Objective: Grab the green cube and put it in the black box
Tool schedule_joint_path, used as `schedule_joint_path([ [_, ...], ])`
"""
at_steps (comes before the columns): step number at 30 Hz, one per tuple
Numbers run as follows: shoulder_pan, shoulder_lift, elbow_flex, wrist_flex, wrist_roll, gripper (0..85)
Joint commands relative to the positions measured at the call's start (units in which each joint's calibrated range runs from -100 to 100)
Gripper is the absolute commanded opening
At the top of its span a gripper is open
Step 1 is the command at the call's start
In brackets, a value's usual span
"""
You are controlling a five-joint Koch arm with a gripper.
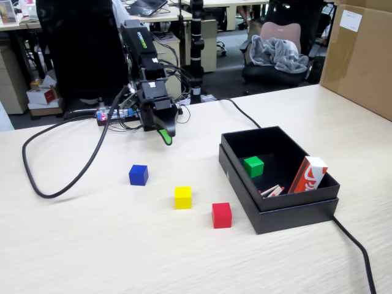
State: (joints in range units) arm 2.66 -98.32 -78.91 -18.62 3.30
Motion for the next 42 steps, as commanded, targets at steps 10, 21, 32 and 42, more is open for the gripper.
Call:
schedule_joint_path([
  [10, -1.3, -0.7, -18.5, 26.7, -2.2, 48.7],
  [21, -1.3, -0.4, -18.5, 22.4, -2.3, 48.8],
  [32, -1.1, -0.4, -18.5, 22.4, -2.5, 48.8],
  [42, -1.1, -0.4, -18.5, 22.4, -2.4, 48.8],
])
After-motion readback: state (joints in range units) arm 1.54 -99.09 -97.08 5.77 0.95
